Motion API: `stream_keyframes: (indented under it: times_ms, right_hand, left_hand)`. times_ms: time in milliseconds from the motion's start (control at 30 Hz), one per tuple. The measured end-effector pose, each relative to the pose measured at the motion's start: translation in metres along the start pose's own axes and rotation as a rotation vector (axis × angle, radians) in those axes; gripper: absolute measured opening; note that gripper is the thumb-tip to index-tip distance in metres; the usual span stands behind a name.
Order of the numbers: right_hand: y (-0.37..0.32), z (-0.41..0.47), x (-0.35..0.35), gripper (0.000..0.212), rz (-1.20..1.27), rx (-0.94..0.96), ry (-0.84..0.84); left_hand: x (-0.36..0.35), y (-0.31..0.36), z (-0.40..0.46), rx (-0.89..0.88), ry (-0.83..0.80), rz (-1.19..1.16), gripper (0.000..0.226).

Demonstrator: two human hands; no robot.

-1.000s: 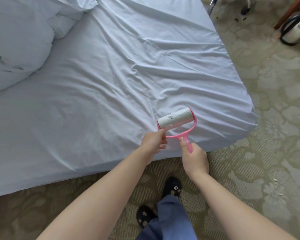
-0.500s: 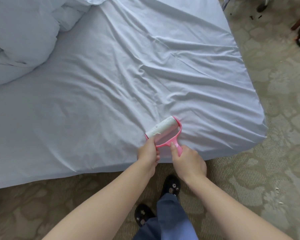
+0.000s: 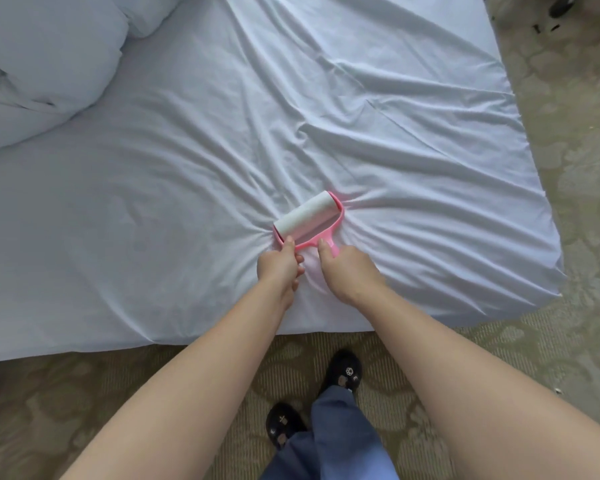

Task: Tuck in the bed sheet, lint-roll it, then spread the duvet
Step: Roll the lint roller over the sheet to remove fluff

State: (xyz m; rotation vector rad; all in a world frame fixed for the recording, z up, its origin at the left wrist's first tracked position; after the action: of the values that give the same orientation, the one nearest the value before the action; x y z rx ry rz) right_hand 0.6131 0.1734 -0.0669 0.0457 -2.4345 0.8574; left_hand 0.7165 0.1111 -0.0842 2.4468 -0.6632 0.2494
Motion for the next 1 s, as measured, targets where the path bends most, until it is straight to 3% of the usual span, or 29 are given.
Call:
stream_keyframes:
  times_ms: [133,467,700,1000]
  right_hand:
    - [-0.004,0.004,-0.003,0.066,0.007,-0.012,0.016]
    - [0.055,-0.058,-0.01,0.069,0.008,-0.109,0.05]
    - [0.023,-0.024,-0.013,0.061,0.01,-0.022,0.056]
    - [-0.024,0.031,-0.016,0.065,0.02,0.034,0.027]
  left_hand:
    - [-0.002,0.007,0.002,0.023,0.046,-0.038,0.026]
    - [-0.013,-0.044,-0.039,0.115,-0.059,0.059,0.031]
    - [-0.004,-0.023,-0.007,-0.037,0.05,0.033,0.041]
    - [0.01,0.025,0.027,-0.068,0.123,-0.064,0.039]
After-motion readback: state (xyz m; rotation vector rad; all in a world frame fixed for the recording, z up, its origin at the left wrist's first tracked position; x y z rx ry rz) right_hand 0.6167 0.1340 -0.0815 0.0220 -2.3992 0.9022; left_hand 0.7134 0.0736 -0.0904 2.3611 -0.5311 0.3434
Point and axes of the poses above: each hand's wrist, its own z-axis towards the middle knuckle, its own x-axis out of the back of the hand, y = z × x, the point moved 3 cm from there along z, towards the middle knuckle, and after that the axes turned 14 degrees about z, right-handed, at the moved point
